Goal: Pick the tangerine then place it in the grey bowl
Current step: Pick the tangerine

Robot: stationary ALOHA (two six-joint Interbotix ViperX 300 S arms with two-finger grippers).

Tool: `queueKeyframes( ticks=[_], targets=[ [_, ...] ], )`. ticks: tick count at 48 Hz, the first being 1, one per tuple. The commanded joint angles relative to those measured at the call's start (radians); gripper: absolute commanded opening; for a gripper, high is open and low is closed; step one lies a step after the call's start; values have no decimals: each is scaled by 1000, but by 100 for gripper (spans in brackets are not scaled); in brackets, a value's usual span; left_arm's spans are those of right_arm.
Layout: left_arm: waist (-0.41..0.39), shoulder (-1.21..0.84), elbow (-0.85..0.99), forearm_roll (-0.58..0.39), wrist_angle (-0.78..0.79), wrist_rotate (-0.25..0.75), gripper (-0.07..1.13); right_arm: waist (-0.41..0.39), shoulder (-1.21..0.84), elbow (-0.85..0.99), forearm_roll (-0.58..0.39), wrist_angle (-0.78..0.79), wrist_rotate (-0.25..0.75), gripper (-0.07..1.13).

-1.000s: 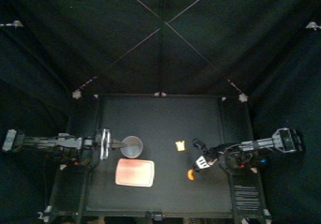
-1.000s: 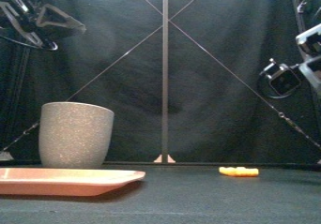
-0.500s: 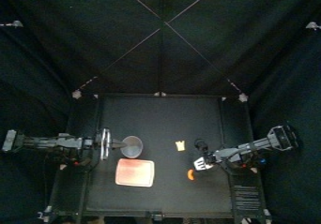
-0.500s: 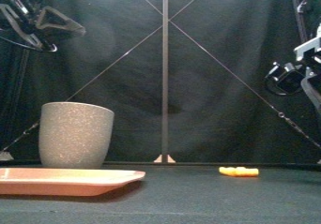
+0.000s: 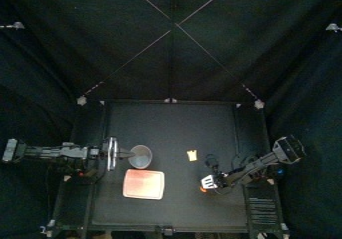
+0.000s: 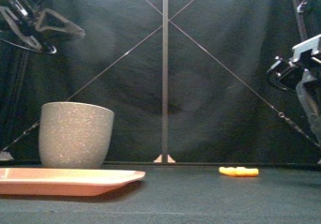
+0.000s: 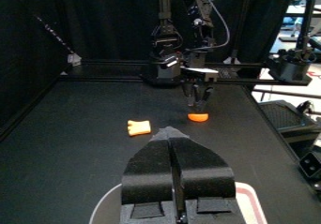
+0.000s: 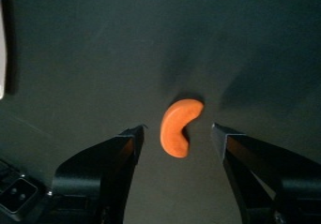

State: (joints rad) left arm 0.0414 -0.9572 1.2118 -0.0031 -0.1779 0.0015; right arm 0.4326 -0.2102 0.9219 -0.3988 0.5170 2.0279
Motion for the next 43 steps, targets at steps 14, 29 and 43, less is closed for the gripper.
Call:
queueKeyframes(
  ticks=[14, 29, 43],
  targets=[
    [3, 5, 5, -2, -8, -2, 8, 6, 100, -61, 41, -25, 5, 93],
    [2, 5, 5, -2, -8, -2, 8, 3, 152, -83, 43, -40, 3, 85],
    [-2, 5, 5, 0, -6, -2, 8, 3, 169, -92, 49, -48, -3, 69]
  ],
)
